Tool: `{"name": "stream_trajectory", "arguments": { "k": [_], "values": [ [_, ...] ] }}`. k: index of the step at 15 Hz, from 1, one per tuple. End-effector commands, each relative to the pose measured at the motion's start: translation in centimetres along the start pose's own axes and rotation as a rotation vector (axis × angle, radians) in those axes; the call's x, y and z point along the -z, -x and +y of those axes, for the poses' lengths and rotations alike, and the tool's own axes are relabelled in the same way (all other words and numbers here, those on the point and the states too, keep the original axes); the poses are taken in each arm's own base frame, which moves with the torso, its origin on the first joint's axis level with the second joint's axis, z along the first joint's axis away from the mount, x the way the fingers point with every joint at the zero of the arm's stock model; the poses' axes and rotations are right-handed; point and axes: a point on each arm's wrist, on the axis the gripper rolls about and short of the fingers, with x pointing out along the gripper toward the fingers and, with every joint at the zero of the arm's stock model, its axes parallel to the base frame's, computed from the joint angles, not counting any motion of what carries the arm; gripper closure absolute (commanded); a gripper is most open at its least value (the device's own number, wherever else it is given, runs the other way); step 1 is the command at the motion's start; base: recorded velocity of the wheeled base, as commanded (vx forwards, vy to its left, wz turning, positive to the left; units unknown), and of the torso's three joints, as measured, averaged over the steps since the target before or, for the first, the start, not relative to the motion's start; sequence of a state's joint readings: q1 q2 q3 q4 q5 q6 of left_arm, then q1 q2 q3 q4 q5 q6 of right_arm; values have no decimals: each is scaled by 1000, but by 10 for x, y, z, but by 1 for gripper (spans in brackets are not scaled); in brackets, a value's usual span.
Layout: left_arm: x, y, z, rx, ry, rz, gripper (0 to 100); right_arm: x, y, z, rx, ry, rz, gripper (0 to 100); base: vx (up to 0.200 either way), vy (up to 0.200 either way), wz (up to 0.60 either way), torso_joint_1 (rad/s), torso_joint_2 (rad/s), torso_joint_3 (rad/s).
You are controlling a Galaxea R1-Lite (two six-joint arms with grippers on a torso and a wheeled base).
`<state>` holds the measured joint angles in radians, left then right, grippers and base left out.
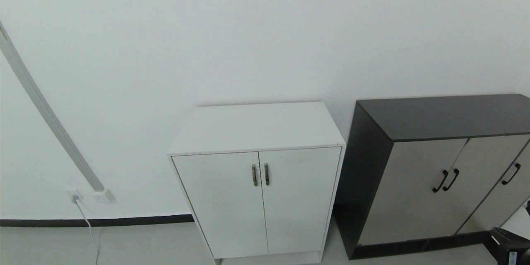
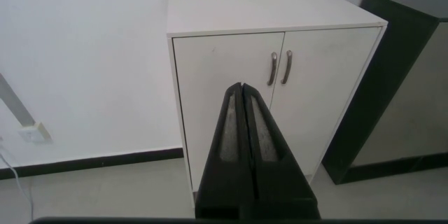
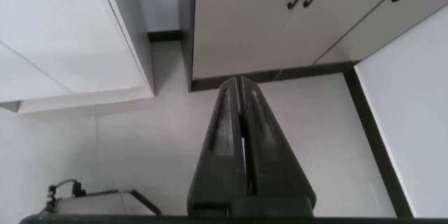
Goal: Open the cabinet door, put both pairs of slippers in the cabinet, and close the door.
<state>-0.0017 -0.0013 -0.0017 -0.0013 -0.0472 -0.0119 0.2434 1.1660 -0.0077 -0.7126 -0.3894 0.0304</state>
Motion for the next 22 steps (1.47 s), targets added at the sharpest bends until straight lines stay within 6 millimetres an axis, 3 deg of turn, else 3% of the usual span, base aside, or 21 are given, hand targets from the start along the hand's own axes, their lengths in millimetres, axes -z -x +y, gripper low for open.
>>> {"name": "stream_trajectory", "arguments": {
  "k": [1,9,13,16,22],
  "values": [
    [0,0,0,0,0,1,100,4,21,-8,-32,-19,-50,100,0,0,0,0,0,0],
    [0,0,0,0,0,1,100,56,70,-23,-322,75,23,100,0,0,0,0,0,0],
    [0,0,0,0,2,1,100,65,78,-24,-434,95,-21,100,0,0,0,0,0,0],
    [0,0,0,0,3,1,100,66,81,-27,-331,37,-54,100,0,0,0,0,0,0],
    [0,0,0,0,3,1,100,77,101,-31,-203,-57,-338,100,0,0,0,0,0,0]
  ]
}}
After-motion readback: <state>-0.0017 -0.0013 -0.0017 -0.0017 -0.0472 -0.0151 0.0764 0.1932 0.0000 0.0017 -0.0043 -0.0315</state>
